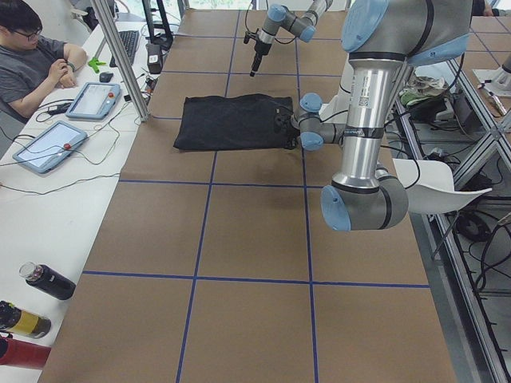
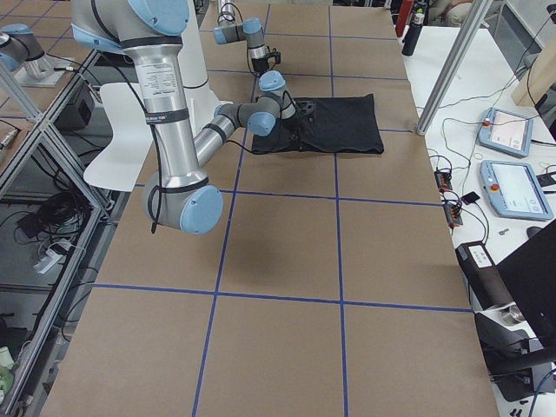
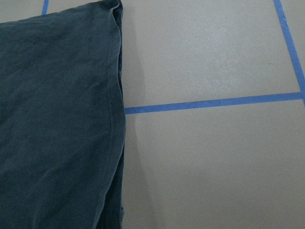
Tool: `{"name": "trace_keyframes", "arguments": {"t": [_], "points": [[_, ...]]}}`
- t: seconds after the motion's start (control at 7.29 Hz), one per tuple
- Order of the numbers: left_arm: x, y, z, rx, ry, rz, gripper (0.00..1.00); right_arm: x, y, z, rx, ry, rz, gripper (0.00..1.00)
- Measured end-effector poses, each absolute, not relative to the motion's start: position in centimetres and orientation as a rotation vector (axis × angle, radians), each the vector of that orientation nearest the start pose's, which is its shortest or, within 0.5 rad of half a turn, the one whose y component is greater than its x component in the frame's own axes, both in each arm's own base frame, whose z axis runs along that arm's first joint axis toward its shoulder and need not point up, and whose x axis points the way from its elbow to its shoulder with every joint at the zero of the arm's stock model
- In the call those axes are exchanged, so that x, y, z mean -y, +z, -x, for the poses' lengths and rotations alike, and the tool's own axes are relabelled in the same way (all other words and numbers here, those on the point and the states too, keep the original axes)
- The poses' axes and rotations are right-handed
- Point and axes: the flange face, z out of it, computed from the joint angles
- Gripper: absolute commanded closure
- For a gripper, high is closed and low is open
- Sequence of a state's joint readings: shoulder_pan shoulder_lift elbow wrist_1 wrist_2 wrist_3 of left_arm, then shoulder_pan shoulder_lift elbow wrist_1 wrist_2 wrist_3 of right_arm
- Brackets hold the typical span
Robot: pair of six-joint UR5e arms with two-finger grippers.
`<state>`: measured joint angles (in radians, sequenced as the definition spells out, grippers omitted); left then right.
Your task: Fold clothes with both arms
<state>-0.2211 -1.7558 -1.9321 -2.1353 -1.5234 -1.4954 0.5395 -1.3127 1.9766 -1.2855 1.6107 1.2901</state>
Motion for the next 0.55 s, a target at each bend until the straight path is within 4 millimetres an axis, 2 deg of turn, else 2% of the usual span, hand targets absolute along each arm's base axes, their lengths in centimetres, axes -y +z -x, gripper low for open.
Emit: {"name": "trace_keyframes", "arguments": {"t": [0.55], "points": [[24.0,32.3,-51.2,-1.113,-0.132,-0.191,0.35,39.7,30.9,41.0,0.885,0.223,-0.351,0.0]]}}
